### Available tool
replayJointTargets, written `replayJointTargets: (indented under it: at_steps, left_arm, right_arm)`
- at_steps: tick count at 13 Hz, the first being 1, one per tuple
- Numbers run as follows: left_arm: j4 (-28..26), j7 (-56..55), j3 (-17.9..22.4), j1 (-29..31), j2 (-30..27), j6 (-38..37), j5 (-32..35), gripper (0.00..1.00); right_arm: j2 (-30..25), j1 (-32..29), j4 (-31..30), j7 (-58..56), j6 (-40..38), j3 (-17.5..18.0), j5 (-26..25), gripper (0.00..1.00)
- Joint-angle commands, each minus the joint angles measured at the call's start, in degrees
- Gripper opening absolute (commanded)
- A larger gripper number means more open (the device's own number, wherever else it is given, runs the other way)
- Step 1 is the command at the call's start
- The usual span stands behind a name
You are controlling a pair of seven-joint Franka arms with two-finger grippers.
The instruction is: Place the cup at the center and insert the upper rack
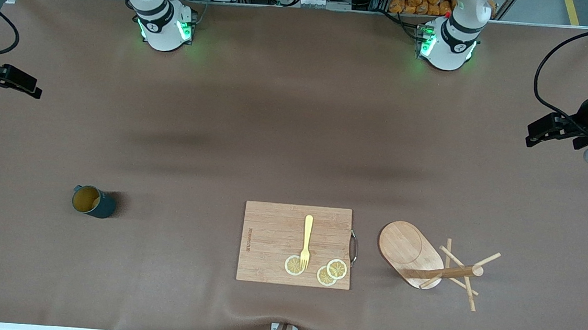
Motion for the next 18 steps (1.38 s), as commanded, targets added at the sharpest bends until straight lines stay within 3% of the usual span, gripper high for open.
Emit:
replayJointTargets:
  at_steps: [1, 18]
  left_arm:
    - [-0.2, 0.9, -0.1, 0.0, -0.5, -0.5, 0.9, 1.0]
    - [-0.3, 0.0, -0.9, -0.3, 0.0, -0.5, 1.0, 1.0]
  right_arm:
    - [0.3, -0.8, -0.3, -0.7, 0.1, 0.4, 0.1, 1.0]
    - [1.1, -0.5, -0.2, 0.1, 0.1, 0.7, 0.3, 1.0]
